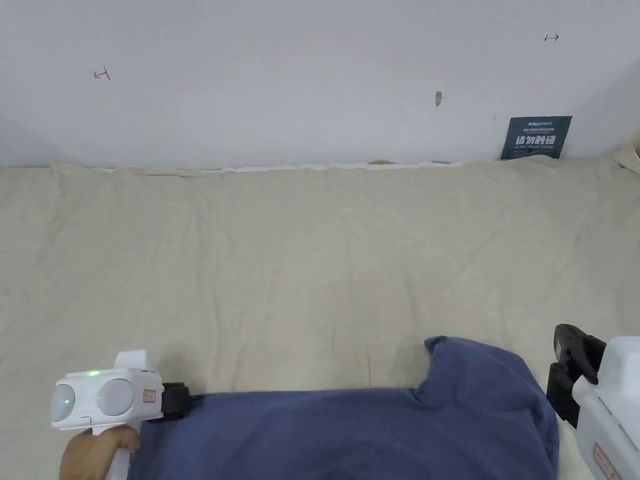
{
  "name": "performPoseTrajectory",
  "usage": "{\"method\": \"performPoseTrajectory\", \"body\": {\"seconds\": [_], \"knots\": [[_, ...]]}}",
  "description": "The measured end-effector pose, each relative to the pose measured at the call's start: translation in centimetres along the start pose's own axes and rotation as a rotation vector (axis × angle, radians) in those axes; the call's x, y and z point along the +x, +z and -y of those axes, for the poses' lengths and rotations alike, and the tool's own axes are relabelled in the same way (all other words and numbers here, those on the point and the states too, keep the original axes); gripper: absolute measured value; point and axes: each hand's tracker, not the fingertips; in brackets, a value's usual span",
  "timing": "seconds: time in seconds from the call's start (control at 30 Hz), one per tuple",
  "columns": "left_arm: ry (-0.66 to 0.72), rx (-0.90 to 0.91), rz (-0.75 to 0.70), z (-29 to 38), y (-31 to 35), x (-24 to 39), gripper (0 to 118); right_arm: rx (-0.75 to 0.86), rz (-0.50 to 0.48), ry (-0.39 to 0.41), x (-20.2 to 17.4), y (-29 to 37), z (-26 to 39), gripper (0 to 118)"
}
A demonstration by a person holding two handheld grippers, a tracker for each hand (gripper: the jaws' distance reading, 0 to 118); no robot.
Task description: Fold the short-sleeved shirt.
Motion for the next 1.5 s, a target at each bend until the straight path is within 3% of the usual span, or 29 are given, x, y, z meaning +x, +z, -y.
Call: {"method": "performPoseTrajectory", "body": {"seconds": [0.07,0.1,0.13,0.17,0.23,0.37,0.4,0.43,0.5,0.53,0.57,0.7,0.77,0.83,0.87,0.9,0.97,1.1,1.3,1.37,1.5], "knots": [[0.007,0.036,-0.001,0.3,0.5,0.5,67,-0.026,-0.001,-0.004,0.2,-0.8,0.5,2],[0.004,0.041,0.011,0.3,1.0,0.6,50,-0.047,-0.007,-0.013,0.4,-1.4,0.6,2],[-0.012,0.056,0.049,0.3,1.4,0.9,16,-0.062,-0.015,-0.021,0.6,-1.9,0.8,2],[-0.024,0.066,0.057,0.3,1.7,1.2,2,-0.079,-0.021,-0.033,0.9,-2.4,0.9,3],[-0.036,0.072,0.052,0.3,2.2,2.0,1,-0.117,-0.020,-0.065,1.5,-4.1,1.1,3],[-0.059,0.194,0.068,0.6,5.3,2.6,1,-0.240,-0.020,-0.084,2.9,-9.0,2.0,33],[-0.046,0.227,0.092,0.7,6.4,2.6,1,-0.294,-0.021,-0.106,3.3,-10.7,2.5,33],[-0.045,0.243,0.111,0.8,7.4,2.6,1,-0.332,-0.011,-0.126,3.7,-12.3,3.2,59],[-0.056,0.272,0.137,0.8,9.2,2.5,1,-0.432,-0.007,-0.149,4.3,-15.3,4.7,95],[-0.060,0.286,0.144,1.0,10.0,2.5,1,-0.476,0.002,-0.144,4.4,-16.8,5.6,108],[-0.060,0.284,0.147,1.0,10.4,2.4,1,-0.513,0.015,-0.157,4.6,-17.8,6.4,109],[-0.068,0.290,0.154,0.9,11.7,2.2,1,-0.646,0.030,-0.142,4.1,-20.1,8.9,102],[-0.066,0.290,0.150,0.9,11.7,1.9,1,-0.668,0.017,-0.133,3.7,-20.3,9.8,74],[-0.055,0.281,0.146,1.2,11.6,1.6,1,-0.665,-0.004,-0.142,4.0,-20.3,10.6,36],[-0.047,0.276,0.141,1.3,11.5,1.5,1,-0.631,0.005,-0.132,3.8,-19.4,10.3,26],[-0.043,0.274,0.136,1.4,11.4,1.3,1,-0.621,0.000,-0.127,3.7,-19.0,10.0,7],[-0.031,0.275,0.127,1.9,11.6,0.9,1,-0.580,-0.008,-0.130,3.9,-17.8,9.3,4],[0.002,0.286,0.125,3.4,12.9,0.1,1,-0.423,-0.021,-0.063,4.0,-13.0,6.2,4],[0.069,0.305,0.106,7.2,16.5,-1.8,1,-0.287,-0.111,-0.092,5.2,-3.5,2.9,4],[0.088,0.305,0.106,9.0,17.8,-2.7,1,-0.273,-0.143,-0.141,6.0,-0.2,3.0,4],[0.105,0.284,0.108,13.1,19.3,-3.9,1,-0.277,-0.166,-0.164,6.7,4.9,5.1,4]]}}
